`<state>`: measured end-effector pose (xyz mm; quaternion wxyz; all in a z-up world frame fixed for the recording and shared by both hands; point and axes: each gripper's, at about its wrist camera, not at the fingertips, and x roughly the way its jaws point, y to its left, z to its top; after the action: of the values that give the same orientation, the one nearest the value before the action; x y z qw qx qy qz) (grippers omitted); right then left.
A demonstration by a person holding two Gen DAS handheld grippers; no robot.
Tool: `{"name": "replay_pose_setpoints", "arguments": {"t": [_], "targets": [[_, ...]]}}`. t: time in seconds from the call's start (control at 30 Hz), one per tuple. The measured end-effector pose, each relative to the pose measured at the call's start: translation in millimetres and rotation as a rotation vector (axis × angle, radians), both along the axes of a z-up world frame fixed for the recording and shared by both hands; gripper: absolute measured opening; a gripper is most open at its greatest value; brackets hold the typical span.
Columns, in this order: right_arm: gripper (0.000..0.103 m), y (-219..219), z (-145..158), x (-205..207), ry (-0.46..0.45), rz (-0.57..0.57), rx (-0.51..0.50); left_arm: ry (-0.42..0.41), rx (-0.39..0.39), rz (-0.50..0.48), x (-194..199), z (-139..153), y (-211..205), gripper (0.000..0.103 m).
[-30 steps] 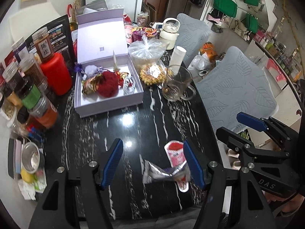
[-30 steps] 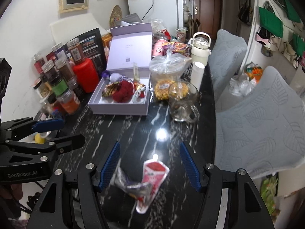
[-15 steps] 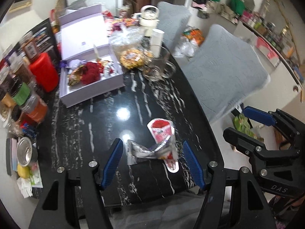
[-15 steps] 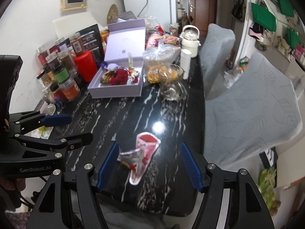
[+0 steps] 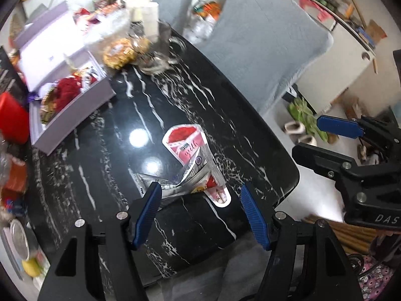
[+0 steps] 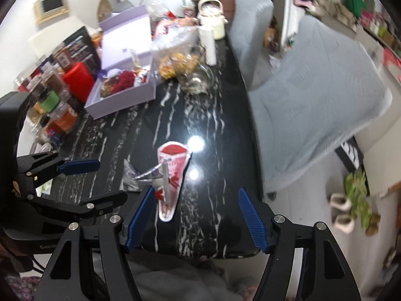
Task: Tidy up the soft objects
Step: 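Close the left tool on the silver snack packet while the right tool grasps the pink rose packet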
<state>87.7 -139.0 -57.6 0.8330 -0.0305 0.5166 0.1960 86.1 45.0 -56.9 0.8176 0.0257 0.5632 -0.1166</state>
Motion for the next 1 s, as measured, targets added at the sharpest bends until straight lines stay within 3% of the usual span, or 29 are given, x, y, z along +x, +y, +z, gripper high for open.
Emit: {"name": "replay_pose_setpoints", "arguments": {"t": [0.33,0.53,0.73,0.87,1.0], "targets": [[0.069,1,-43,0,0.137,-0.145,-0.018,0.086,0.005,-0.134,28,-54,7,0.065],[0.069,3,-57,-4,0.183,-0.202,-0.015,0.096,0.014,-0.249,34,-77,6,0.065],[0.069,10,-64,-3,0.203,-0.179,-0.033,0.07,0.097,-0.362,29,-95,0,0.065],[0.069,13,-67,-1,0.206,-0.166,-0.04,0.081,0.135,-0.354,28,-109,1,0.065],[0.069,15,-74,2,0.21,-0.149,-0.045,0.123,0.1,-0.267,32,-119,9,0.065]]}}
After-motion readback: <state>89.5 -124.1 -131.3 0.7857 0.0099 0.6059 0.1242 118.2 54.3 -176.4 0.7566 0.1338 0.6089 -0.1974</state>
